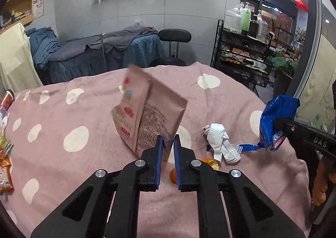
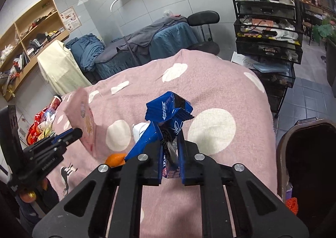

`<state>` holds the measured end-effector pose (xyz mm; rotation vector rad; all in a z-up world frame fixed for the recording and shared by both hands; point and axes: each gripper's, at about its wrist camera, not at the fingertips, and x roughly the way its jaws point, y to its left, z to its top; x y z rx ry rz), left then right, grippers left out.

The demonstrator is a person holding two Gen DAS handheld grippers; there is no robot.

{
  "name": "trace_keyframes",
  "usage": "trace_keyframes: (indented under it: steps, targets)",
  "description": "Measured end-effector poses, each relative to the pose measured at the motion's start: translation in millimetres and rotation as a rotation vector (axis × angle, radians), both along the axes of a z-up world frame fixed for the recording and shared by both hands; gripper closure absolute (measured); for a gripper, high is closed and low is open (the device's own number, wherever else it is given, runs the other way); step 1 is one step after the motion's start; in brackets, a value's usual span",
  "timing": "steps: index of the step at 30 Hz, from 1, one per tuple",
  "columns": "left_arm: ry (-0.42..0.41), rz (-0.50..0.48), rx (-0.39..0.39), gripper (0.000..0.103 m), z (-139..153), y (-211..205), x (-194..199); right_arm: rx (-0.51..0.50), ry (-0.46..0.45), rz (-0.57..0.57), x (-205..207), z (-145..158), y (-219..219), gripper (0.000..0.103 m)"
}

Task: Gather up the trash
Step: 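Carry the blue Oreo wrapper into the bin and open the right tool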

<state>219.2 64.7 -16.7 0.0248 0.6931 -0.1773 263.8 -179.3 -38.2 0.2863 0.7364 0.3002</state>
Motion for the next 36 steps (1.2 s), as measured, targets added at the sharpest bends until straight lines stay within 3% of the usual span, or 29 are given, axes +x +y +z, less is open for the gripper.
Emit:
trace_keyframes:
  steps: [7, 14, 24, 36]
  targets:
    - [-0.033, 0.010, -0.080, 0.095, 12, 3, -23, 0.013, -0.037, -0.005, -27, 11, -16, 0.090]
    - [-0.058, -0.033, -0.104, 0.097, 22, -11, -40, 0.017, -0.064, -0.041, -55, 20, -38, 0.090]
    - [-0.122, -0.177, -0.116, 0.097, 47, -61, -59, 0.020, -0.115, -0.124, -95, 35, -81, 0.090]
    - [-0.148, -0.384, -0.111, 0.098, 54, -147, -65, -0.049, -0.131, -0.328, -142, 43, -155, 0.090]
